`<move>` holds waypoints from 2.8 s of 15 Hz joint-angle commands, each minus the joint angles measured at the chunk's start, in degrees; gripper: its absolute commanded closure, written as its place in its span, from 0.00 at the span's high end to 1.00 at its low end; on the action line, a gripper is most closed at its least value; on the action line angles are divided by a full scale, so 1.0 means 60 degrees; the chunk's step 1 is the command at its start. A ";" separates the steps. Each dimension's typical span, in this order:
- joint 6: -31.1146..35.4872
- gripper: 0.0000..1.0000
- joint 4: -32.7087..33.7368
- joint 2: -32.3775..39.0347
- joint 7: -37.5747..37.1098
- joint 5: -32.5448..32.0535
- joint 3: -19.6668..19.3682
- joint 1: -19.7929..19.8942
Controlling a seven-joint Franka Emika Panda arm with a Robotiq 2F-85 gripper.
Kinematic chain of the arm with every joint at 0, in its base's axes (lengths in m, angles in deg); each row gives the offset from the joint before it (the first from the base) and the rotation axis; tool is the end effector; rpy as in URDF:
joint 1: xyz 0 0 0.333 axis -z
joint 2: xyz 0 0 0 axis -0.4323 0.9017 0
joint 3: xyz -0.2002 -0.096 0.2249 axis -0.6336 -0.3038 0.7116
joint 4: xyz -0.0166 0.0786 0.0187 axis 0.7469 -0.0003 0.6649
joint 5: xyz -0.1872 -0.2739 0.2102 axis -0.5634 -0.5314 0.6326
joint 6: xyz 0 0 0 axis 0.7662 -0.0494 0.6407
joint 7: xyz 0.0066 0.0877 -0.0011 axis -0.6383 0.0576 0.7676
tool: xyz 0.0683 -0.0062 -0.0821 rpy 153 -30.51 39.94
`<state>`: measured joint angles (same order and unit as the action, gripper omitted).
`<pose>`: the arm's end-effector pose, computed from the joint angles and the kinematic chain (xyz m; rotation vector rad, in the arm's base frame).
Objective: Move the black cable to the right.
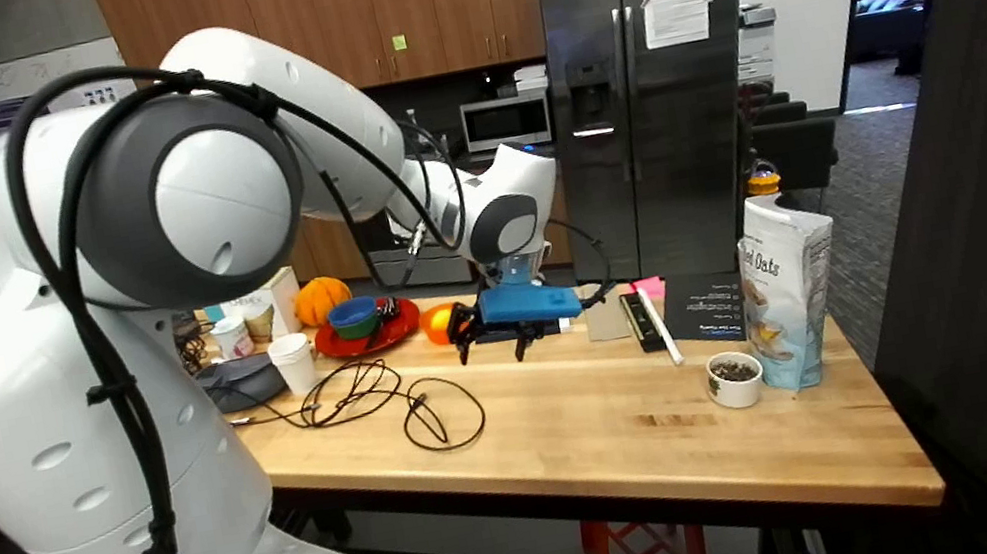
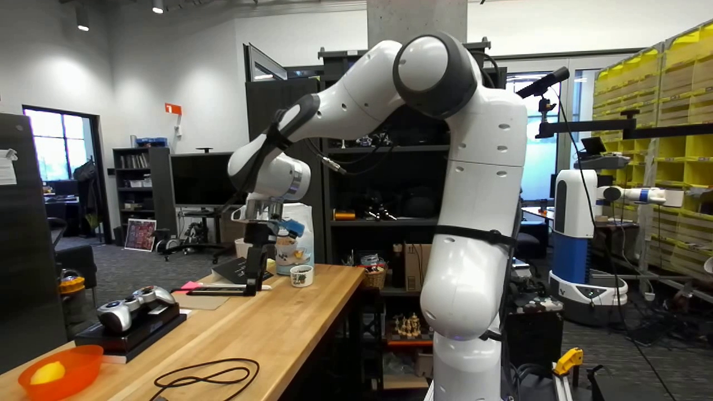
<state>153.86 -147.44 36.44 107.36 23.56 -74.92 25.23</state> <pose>0.4764 -0.0105 0.3924 -2.6473 -0.9583 -0.0709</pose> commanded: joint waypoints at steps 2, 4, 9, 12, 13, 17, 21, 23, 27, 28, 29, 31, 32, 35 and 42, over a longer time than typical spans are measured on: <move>0.0271 1.00 -0.0601 -0.0144 -0.0170 -0.0289 0.0285 -0.0273; 0.0312 1.00 -0.0959 -0.0258 -0.0400 -0.0614 0.0472 -0.0428; 0.0496 1.00 -0.1099 -0.0509 -0.0608 -0.0603 0.0415 -0.0374; 0.1444 1.00 -0.1348 -0.0653 -0.0301 -0.0537 0.0276 -0.0330; 0.1889 1.00 -0.1444 -0.0653 -0.0105 -0.0442 0.0212 -0.0347; 0.2550 1.00 -0.1464 -0.0373 0.0316 0.0282 -0.0028 -0.0437; 0.2816 1.00 -0.1562 -0.0170 0.0372 0.0747 -0.0079 -0.0386; 0.3014 1.00 -0.1619 -0.0047 0.0338 0.0766 -0.0083 -0.0343; 0.3414 1.00 -0.1628 0.0328 0.0635 0.1471 -0.0089 -0.0444; 0.3368 1.00 -0.1578 0.0453 0.0636 0.1693 -0.0044 -0.0458; 0.3291 1.00 -0.1515 0.0565 0.0690 0.1959 -0.0006 -0.0465; 0.3315 1.00 -0.1451 0.0799 0.0537 0.2231 0.0132 -0.0449; 0.3338 1.00 -0.1428 0.0895 0.0515 0.2276 0.0197 -0.0429; 0.3412 1.00 -0.1364 0.1139 0.0337 0.2302 0.0387 -0.0382; 0.3664 1.00 -0.1148 0.1662 0.0226 0.2516 0.0781 -0.0373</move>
<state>175.07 -155.69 44.75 109.06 36.70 -71.21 22.92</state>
